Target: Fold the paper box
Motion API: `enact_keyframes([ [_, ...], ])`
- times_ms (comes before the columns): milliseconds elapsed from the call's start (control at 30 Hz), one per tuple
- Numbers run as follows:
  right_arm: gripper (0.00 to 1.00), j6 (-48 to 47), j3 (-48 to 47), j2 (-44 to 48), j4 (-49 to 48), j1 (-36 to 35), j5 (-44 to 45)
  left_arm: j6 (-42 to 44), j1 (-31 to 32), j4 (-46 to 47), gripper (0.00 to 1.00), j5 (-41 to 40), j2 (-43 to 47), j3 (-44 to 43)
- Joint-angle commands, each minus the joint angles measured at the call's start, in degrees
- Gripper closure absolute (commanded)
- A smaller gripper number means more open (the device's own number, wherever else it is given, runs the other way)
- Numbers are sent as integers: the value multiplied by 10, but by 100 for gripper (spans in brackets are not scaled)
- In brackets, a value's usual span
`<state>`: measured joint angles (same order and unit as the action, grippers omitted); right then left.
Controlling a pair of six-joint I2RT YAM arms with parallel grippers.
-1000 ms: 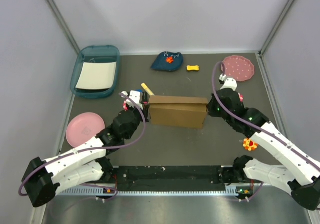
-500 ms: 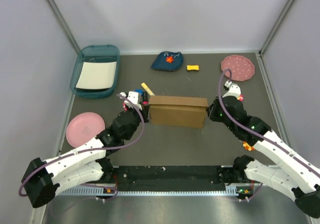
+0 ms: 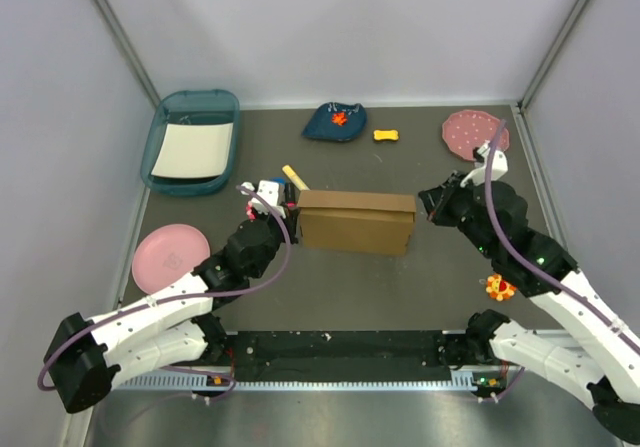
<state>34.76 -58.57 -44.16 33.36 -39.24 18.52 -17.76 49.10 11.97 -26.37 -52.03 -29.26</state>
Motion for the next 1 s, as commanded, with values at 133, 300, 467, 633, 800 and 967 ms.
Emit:
enact_keyframes([
  [133, 100, 52, 146, -35, -144, 61, -117, -3, 1, -83, 100, 18, -22, 11],
  [300, 100, 72, 210, -31, -150, 65, -118, 1, 1, -81, 100, 18, -21, 10],
  [467, 100, 80, 243, -22, -146, 66, -111, 5, 1, -113, 91, 17, -4, -9],
  [633, 100, 73, 220, -17, -123, 65, -92, 40, 0, -148, 68, 14, 39, -51],
  [800, 100, 66, 204, -16, -103, 66, -75, 76, 0, -183, 63, 24, 62, -112],
  [967, 100, 61, 197, -12, -96, 66, -74, 74, -1, -190, 50, 3, 67, -145],
])
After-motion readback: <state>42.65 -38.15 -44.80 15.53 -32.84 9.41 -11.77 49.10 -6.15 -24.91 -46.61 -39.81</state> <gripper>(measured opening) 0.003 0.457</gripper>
